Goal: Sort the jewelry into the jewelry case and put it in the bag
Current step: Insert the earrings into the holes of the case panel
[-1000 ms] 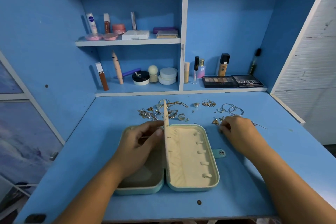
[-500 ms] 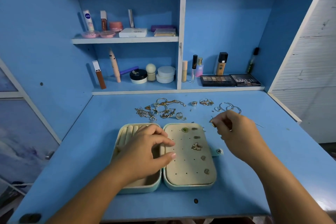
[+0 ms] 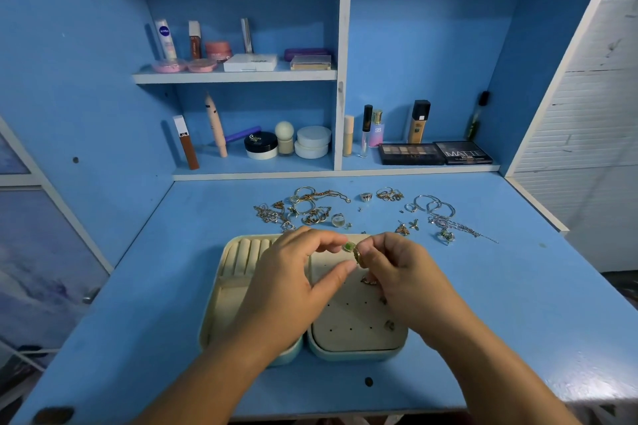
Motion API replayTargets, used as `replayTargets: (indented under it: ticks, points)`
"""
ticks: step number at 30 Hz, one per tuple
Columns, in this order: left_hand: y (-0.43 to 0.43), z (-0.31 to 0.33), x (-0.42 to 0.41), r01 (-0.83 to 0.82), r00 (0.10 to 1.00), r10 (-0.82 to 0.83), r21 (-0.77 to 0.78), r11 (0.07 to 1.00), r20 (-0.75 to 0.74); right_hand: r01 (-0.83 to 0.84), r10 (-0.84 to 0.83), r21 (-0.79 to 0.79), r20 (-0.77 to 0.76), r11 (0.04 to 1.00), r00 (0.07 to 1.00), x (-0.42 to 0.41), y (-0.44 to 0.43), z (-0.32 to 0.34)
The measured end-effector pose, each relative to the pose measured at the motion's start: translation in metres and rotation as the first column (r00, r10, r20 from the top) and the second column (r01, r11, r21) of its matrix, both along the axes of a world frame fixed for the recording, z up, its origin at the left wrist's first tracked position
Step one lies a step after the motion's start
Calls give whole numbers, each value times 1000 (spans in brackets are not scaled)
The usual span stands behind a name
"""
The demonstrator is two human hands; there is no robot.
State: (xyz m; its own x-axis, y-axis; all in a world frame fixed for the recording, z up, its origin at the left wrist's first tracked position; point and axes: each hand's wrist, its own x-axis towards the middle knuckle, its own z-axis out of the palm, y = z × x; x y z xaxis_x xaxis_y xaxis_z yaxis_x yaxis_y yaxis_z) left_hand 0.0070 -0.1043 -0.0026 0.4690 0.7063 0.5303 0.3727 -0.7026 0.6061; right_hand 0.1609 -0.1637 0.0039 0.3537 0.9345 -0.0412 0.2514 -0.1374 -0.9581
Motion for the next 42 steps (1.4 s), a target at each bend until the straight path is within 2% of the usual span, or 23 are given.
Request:
replayTargets:
  ticks: [7,12,17,22,28,30,31,32,34,35,38,42]
  points:
    - [-3,-2,0,12,999,-11,-38,999,35,-13,1,-50,-240,999,971,-6,-5,2]
    - [-6,0,-1,10,998,-4,-99,995,66,-56,31,-46,-432,997,902,-6,-4,1]
    - [-5,-1,-3,64,992,-25,-327,943,121,-77,51,-33,-481,997,875,-7,-4,0]
    - [-4,-3,-1,104,976,1,-473,875,216,-62,56,-9,-314,998,948,-13,-8,6]
    - [-4,-5,-3,80,979,22,-476,876,205,-85,80,-21,-188,996,979,-15,-6,6]
    - [-2,-5,-5,64,983,26,-468,881,184,-69,67,-20,-72,997,995,-9,-3,6]
    - [-1,-4,-6,47,985,37,-462,886,171,-31,31,-16,43,999,999,-4,0,5]
    - [1,-3,-8,22,988,49,-445,895,149,11,-9,-6,199,1000,980,4,3,4]
    - [2,2,-11,-39,995,70,-370,928,72,43,-28,-19,502,999,865,19,10,4]
    - [2,4,-11,-63,996,81,-324,944,40,39,-4,-45,595,998,803,27,13,3]
    - [2,10,-10,-100,995,96,-214,972,-33,30,88,-158,691,987,718,41,25,-4]
    - [8,9,-7,-109,986,91,-123,986,-137,7,173,-246,704,969,689,42,36,-3]
